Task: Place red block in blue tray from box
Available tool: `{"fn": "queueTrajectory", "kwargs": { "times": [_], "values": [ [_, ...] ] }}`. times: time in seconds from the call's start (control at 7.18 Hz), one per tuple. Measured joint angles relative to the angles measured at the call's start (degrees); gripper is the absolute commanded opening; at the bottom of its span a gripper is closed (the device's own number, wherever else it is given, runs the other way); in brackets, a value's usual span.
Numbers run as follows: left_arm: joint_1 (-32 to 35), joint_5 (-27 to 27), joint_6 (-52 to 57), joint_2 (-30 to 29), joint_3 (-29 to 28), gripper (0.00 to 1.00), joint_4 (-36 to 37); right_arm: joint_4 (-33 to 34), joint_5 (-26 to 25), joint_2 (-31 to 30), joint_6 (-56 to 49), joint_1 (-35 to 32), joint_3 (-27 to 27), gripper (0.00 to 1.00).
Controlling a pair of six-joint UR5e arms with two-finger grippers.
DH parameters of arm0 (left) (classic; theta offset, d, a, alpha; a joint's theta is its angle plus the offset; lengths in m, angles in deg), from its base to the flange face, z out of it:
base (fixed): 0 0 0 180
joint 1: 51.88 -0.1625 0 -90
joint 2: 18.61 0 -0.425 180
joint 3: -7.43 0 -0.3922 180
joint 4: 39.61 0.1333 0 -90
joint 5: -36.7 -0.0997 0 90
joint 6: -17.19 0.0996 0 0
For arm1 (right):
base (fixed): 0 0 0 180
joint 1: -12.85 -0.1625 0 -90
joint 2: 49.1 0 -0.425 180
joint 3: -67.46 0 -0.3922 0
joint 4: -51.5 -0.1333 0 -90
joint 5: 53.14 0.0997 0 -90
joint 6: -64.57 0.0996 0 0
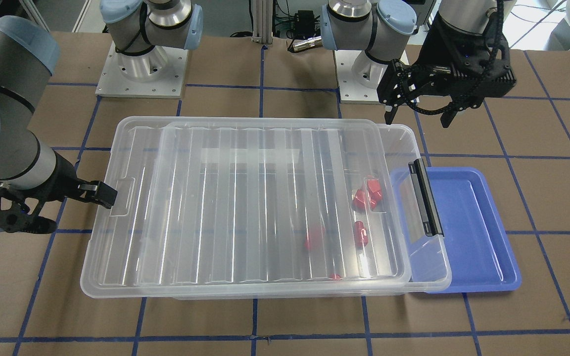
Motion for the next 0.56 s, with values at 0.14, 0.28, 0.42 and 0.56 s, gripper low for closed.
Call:
{"fn": "queueTrajectory", "kwargs": {
  "times": [0.14,0.28,0.42,0.56],
  "values": [
    [-0.13,0.01,0.0,-0.17,-0.05,1.0,0.0,-0.02,-0.04,-0.02,-2.1,1.48,0.1,1.0],
    [-0.19,0.05,-0.01,-0.36,-0.09,1.0,0.0,-0.02,-0.26,-0.03,-4.22,2.63,0.14,1.0],
    [-0.21,0.07,0.01,-0.28,-0.04,1.0,0.0,0.0,-0.85,-0.03,-6.35,3.71,0.2,1.0],
    [-0.21,0.08,0.03,-0.16,0.0,1.0,0.0,0.03,-1.4,-0.04,-8.52,4.72,0.26,1.0]
  ]
}}
